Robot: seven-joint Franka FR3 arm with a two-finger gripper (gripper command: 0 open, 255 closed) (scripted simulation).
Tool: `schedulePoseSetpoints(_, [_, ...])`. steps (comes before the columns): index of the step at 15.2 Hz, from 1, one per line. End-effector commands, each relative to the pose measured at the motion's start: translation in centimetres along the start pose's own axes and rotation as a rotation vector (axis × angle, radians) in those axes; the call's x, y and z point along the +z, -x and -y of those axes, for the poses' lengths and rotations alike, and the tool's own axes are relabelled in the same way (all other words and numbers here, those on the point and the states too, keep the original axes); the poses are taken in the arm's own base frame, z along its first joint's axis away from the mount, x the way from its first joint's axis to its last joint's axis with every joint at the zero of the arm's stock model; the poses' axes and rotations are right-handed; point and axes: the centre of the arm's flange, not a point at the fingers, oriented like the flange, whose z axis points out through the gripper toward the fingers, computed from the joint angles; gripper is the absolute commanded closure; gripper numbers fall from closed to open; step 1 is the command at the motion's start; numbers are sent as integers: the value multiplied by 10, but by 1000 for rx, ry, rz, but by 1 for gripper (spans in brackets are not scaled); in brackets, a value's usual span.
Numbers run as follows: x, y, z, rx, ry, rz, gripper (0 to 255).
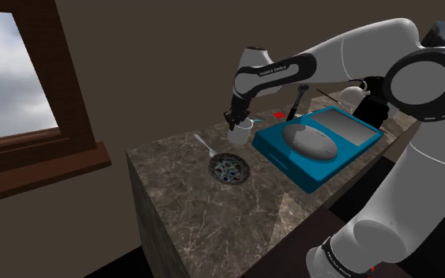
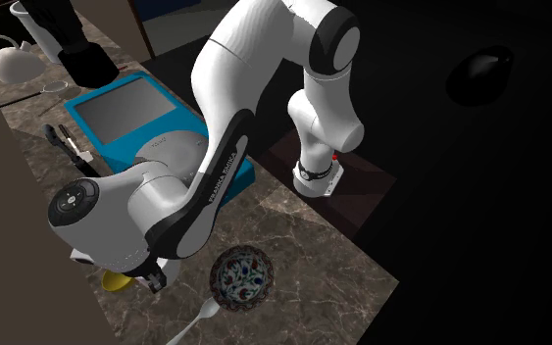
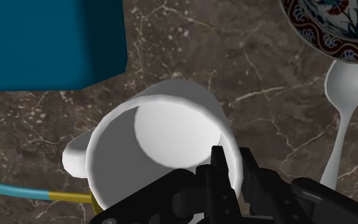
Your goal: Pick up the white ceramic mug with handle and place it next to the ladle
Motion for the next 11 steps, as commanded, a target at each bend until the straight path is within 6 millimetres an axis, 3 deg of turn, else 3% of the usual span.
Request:
schedulePoseSetpoints(1, [1,0,0,0,0,-1,255])
schedulePoseSetpoints(6, [1,0,0,0,0,-1,255])
schedulePoseSetpoints(7, [1,0,0,0,0,-1,0])
schedulePoseSetpoints(11, [1,0,0,0,0,-1,0])
